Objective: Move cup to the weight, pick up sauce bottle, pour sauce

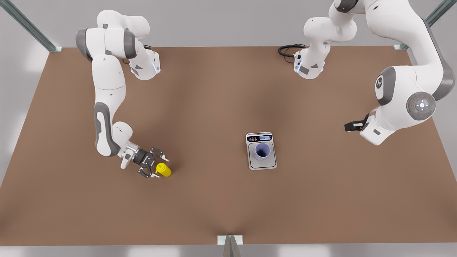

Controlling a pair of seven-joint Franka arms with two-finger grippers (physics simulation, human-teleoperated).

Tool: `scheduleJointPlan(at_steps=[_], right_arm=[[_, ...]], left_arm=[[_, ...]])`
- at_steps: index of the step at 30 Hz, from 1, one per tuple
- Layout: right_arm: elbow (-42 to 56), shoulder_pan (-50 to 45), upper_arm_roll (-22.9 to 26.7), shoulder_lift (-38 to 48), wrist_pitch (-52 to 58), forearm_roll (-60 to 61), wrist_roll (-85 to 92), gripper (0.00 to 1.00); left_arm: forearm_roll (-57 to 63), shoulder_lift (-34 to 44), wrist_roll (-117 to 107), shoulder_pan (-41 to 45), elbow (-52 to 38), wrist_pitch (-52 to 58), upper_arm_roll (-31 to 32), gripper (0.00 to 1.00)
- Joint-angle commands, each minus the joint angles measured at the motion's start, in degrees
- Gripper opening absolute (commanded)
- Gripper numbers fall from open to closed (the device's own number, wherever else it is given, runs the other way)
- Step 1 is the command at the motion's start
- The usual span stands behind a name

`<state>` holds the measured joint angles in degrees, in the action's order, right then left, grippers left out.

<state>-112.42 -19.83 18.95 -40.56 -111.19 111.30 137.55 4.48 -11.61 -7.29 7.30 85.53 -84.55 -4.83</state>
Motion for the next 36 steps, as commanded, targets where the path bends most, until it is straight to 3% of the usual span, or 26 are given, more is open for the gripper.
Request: scheduleJointPlan(at_steps=[1, 15, 20, 22, 23, 25, 26, 28, 31, 32, 34, 36], right_arm=[[-0.1, 0.0, 0.0, 0.0, 0.0, 0.0, 0.0, 1.0], [-9.0, 3.1, 0.2, 4.2, 4.5, -2.5, 3.9, 1.0], [-13.3, 13.0, 0.3, 6.7, 9.1, -15.2, 5.8, 1.0], [-12.4, 20.6, 0.6, 10.1, 9.7, -27.3, 3.4, 1.0], [-6.9, 25.8, 0.6, 12.9, 10.0, -39.9, -6.4, 1.0], [12.9, 25.2, 1.9, 16.0, 10.2, -59.6, -40.3, 1.0], [22.2, 21.6, 1.8, 15.5, 11.6, -65.5, -55.8, 1.0], [30.2, 17.5, 1.8, 15.0, 11.2, -74.1, -76.7, 1.0], [33.5, 12.0, 1.7, 16.1, 9.7, -92.7, -104.8, 1.0], [33.2, 13.2, -2.9, 18.2, 9.7, -101.4, -115.1, 1.0], [30.4, 15.0, -6.8, 21.9, 10.3, -105.8, -124.5, 1.0], [29.3, 14.6, -7.7, 25.4, 13.5, -105.9, -128.1, 1.0]], left_arm=[[0.0, 0.0, 0.0, 0.0, 0.0, 0.0, 0.0, 1.0], [0.0, 0.0, 0.0, 0.0, 0.0, -0.1, 0.0, 1.0], [0.0, 0.0, 0.0, 0.0, 0.0, -0.2, 0.0, 1.0], [0.0, 0.0, 0.0, 0.0, 0.0, -0.2, 0.0, 1.0], [0.0, 0.0, 0.0, 0.0, 0.0, -0.1, 0.0, 1.0], [0.0, 0.0, 0.0, 0.0, 0.0, -0.2, 0.0, 1.0], [0.0, -0.1, 0.0, 0.0, 0.0, -0.2, 0.0, 1.0], [0.0, -0.1, 0.0, 0.0, 0.0, -0.3, 0.0, 1.0], [0.0, -0.1, 0.0, 0.0, 0.0, -0.4, 0.0, 1.0], [0.0, -0.1, 0.0, 0.0, 0.0, -0.3, 0.0, 1.0], [0.0, 0.0, 0.0, 0.0, 0.0, -0.2, 0.0, 1.0], [0.0, 0.0, 0.0, 0.0, 0.0, -0.3, 0.0, 1.0]])
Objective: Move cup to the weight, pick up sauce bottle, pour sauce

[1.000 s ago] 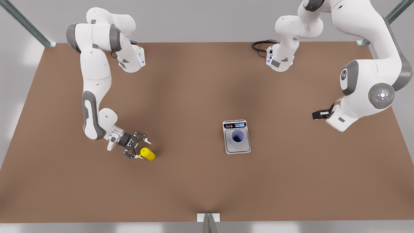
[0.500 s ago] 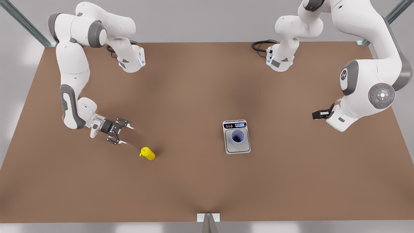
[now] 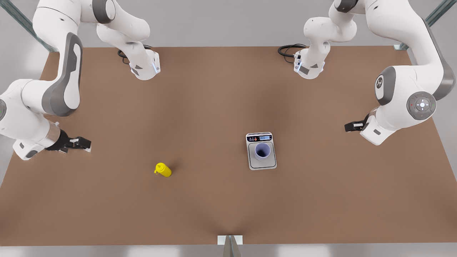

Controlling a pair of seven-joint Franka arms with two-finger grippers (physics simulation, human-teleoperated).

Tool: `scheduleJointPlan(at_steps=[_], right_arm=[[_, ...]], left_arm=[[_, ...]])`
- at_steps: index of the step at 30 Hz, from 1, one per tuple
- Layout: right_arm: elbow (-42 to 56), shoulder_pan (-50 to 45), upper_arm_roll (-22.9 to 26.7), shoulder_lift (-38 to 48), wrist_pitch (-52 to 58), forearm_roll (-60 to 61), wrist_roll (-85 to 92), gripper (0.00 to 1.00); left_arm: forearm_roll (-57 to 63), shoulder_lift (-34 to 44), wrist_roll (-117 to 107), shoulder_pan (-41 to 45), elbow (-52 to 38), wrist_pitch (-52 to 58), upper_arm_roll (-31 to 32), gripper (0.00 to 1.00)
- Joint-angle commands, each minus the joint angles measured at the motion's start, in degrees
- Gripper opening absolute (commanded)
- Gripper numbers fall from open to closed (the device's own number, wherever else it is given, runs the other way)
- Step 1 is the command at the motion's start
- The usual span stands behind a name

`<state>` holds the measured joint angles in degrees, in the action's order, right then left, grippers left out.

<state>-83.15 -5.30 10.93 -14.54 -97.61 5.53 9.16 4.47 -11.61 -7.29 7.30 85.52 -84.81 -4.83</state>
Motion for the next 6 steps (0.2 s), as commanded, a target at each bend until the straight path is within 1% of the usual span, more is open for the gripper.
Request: scheduleJointPlan(at_steps=[1, 3, 6], right_arm=[[0.0, 0.1, -0.1, 0.3, 0.1, 0.0, -0.1, 1.0], [-0.1, -0.2, -0.1, 2.0, 0.1, 0.1, -0.1, 1.0], [-0.2, -0.1, -0.2, 2.0, 0.1, 0.1, 0.0, 1.0]], left_arm=[[0.0, 0.0, 0.0, 0.0, 0.0, 0.0, 0.0, 1.0], [0.0, -0.1, 0.0, 0.0, 0.0, 0.0, 0.0, 1.0], [0.0, 0.0, 0.0, 0.0, 0.0, 0.0, 0.0, 1.0]])
